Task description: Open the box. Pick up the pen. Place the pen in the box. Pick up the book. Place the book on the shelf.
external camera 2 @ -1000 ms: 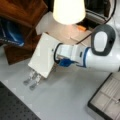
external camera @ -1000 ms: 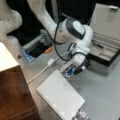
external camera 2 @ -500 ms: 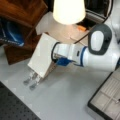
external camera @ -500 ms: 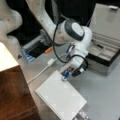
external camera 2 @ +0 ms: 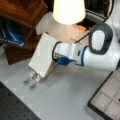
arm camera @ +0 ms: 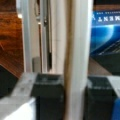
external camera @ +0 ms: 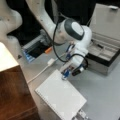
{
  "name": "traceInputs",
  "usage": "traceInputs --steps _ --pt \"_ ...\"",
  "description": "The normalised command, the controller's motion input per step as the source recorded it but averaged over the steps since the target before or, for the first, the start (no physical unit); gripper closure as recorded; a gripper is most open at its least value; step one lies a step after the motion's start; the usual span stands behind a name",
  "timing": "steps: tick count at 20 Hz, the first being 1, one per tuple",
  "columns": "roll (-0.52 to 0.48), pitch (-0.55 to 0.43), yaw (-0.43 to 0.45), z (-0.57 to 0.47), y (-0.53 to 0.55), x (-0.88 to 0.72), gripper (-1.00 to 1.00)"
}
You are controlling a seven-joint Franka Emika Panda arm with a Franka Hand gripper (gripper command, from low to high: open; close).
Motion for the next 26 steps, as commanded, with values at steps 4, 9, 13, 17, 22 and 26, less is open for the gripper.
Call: traceInputs --steps 4,9,13,17,22,26 --pt "-0.127 0.069 0.048 0.29 -0.03 -0.12 1.0" --pt "-0.126 0.091 0.022 0.25 -0.1 -0.06 1.0" --pt "-0.07 0.1 -0.033 0.28 -0.04 -0.03 1.0" --pt "-0.006 0.106 -0.101 0.28 0.03 -0.01 1.0" --pt "0.036 0.106 -0.193 0.23 0.04 0.01 1.0" --pt "0.021 0.111 -0.251 0.24 0.07 0.01 1.0"
